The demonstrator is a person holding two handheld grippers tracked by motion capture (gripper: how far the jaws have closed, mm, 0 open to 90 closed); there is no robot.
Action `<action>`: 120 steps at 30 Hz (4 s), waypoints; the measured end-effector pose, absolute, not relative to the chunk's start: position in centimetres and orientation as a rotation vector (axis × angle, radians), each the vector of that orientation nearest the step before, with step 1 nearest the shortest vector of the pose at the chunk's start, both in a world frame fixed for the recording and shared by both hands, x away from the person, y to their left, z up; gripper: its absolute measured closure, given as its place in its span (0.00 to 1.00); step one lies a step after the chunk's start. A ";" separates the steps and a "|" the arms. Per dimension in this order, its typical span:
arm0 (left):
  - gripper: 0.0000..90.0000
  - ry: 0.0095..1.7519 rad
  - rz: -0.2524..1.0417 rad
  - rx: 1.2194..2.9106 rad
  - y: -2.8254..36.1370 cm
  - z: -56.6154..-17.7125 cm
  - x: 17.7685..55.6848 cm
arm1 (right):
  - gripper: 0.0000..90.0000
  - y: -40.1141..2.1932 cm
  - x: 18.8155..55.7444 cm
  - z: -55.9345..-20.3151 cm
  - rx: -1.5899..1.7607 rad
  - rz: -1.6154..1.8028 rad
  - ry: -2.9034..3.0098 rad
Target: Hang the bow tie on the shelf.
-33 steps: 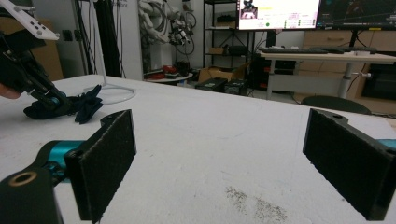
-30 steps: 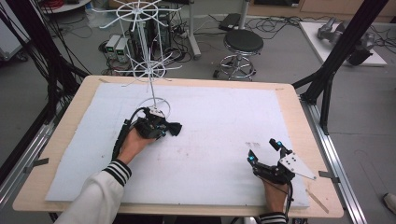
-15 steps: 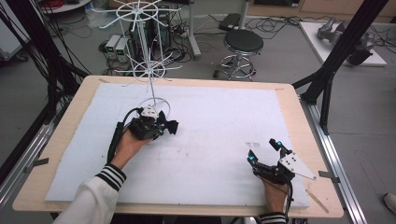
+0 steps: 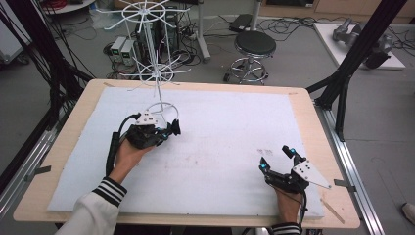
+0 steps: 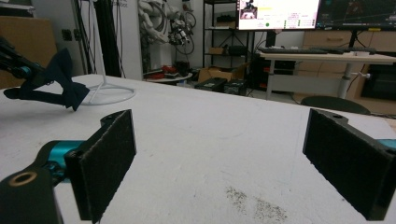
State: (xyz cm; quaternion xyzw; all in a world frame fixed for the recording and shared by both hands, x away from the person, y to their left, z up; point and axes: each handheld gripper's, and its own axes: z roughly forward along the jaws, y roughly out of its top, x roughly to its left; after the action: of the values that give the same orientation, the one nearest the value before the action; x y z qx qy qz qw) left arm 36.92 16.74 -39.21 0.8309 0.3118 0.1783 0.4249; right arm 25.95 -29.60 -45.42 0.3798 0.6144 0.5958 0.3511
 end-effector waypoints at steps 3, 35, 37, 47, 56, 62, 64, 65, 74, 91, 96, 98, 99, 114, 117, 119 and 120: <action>0.96 0.766 0.455 2.059 17.2 -38.8 36.4 | 0.10 -29.6 26.0 -45.4 0.982 1.542 1.591; 0.96 0.733 0.584 1.894 21.0 -34.2 33.7 | 0.10 -29.6 26.0 -45.4 0.984 1.542 1.590; 0.96 0.746 0.595 1.880 21.5 -34.1 33.6 | 0.10 -29.6 26.0 -45.4 0.981 1.541 1.589; 0.96 0.785 0.642 1.817 23.4 -33.1 33.3 | 0.10 -29.6 26.0 -45.4 0.979 1.540 1.589; 0.96 0.792 0.666 1.778 24.4 -31.9 33.1 | 0.10 -29.6 26.0 -45.4 0.977 1.540 1.590; 0.96 0.777 0.679 1.761 24.6 -30.8 33.0 | 0.10 -29.6 26.0 -45.4 0.979 1.540 1.590; 0.96 0.771 0.687 1.754 24.7 -30.4 32.9 | 0.10 -29.6 26.0 -45.4 0.978 1.540 1.590; 0.96 0.768 0.693 1.749 24.7 -30.1 32.8 | 0.10 -29.6 26.0 -45.4 0.979 1.540 1.591; 0.96 0.803 0.733 1.725 25.9 -29.1 32.6 | 0.10 -29.6 26.0 -45.4 0.981 1.540 1.591; 0.96 0.882 0.844 1.695 26.9 -27.0 35.0 | 0.10 -29.6 26.0 -45.4 0.976 1.540 1.589; 0.96 0.884 0.859 1.697 26.4 -26.6 35.9 | 0.10 -29.6 26.0 -45.4 0.981 1.541 1.591; 0.96 0.885 0.862 1.703 26.3 -26.5 36.2 | 0.10 -29.6 26.0 -45.4 0.979 1.541 1.592; 0.96 0.888 0.859 1.701 26.1 -26.5 36.3 | 0.10 -29.6 26.0 -45.4 0.978 1.540 1.592; 0.96 0.882 0.824 1.720 25.6 -26.2 37.5 | 0.10 -29.6 26.0 -45.4 0.977 1.540 1.593; 0.96 0.882 0.813 1.722 25.4 -26.1 37.7 | 0.10 -29.6 26.0 -45.4 0.977 1.541 1.592; 0.96 0.881 0.813 1.725 25.3 -26.2 37.8 | 0.10 -29.6 26.0 -45.4 0.977 1.540 1.592; 0.96 0.883 0.813 1.725 25.3 -26.2 37.9 | 0.10 -29.6 26.0 -45.4 0.977 1.540 1.592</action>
State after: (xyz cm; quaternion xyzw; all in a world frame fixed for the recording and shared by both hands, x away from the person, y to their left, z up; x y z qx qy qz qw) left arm 37.89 25.25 -26.19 0.7122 0.3648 0.3357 0.4970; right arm 25.99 -29.60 -45.41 0.3777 0.6153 0.5954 0.3526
